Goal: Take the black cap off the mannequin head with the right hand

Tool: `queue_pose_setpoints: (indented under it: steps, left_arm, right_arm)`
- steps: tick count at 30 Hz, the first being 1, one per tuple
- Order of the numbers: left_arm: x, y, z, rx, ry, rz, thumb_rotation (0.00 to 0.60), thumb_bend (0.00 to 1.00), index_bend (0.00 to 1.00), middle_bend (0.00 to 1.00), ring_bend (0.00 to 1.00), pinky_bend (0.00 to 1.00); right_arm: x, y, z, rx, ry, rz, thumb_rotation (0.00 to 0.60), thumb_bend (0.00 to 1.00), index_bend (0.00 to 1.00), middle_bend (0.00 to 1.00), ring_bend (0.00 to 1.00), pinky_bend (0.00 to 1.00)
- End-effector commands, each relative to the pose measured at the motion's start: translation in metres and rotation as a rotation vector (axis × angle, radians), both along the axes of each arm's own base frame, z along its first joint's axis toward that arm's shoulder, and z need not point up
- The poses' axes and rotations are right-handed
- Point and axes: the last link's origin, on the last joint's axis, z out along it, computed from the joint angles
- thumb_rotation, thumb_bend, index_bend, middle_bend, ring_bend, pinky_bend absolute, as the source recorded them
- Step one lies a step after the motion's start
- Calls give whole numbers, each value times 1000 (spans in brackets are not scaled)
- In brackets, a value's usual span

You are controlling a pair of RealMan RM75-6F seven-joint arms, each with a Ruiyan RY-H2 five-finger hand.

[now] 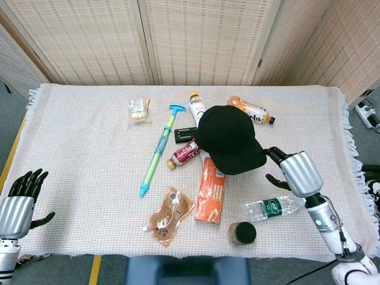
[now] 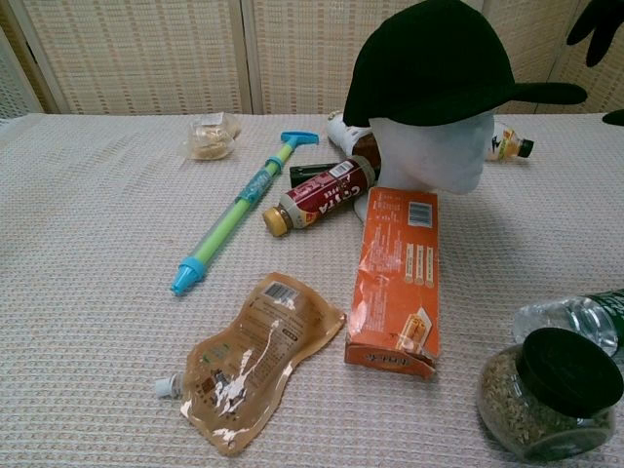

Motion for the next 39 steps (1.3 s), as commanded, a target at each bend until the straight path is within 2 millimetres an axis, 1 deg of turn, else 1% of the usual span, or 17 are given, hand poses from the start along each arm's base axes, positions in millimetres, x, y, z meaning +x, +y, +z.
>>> queue_pose_setpoints:
  steps: [1,4,9,11,15,18,19,21,24,33,39]
  left_arm:
    - [-1,0,1,1,-2,3,600,116,80,94,59,150]
    - [-2,0,2,3,-4,8,600,116,81,93,59,150]
    - [-4,-2,3,4,-8,18,600,116,81,93,58,151]
    - [-5,-2,3,3,-11,22,600,115,81,93,57,150]
    - [-6,-2,3,-3,-15,28,600,116,84,91,54,150]
    - [-6,-2,3,-4,-16,28,600,116,86,90,53,150]
    - [-6,-2,3,-5,-16,28,600,116,86,89,52,150]
    - [-6,-1,3,-5,-18,26,600,116,86,88,50,150]
    - [-5,0,2,-10,-20,23,600,116,87,86,46,151]
    - [-3,2,1,-18,-18,21,600,116,87,82,43,150]
    - [0,4,-2,-28,-18,11,600,117,82,80,41,150]
  right_arm:
    - [11,-9,-13,14,11,31,600,159,316,402,843,1000]
    - [19,-15,-22,19,11,52,600,187,331,401,845,1000]
    - [27,-23,-31,4,2,83,600,307,425,418,861,1000]
    - [28,-26,-34,-3,-7,93,600,366,480,453,871,1000]
    - [31,-31,-39,-15,-22,111,600,520,621,552,896,1000]
    - [32,-31,-39,-18,-25,113,600,577,690,603,910,1000]
    - [32,-32,-40,-20,-28,115,600,606,732,636,920,1000]
    - [32,-34,-41,-33,-46,121,600,634,781,672,930,1000]
    - [33,-40,-40,-67,-88,117,600,650,808,687,935,1000]
    - [44,-56,-29,-148,-132,140,600,692,844,715,948,1000]
    - [56,-75,-18,-198,-97,162,600,707,858,723,955,1000]
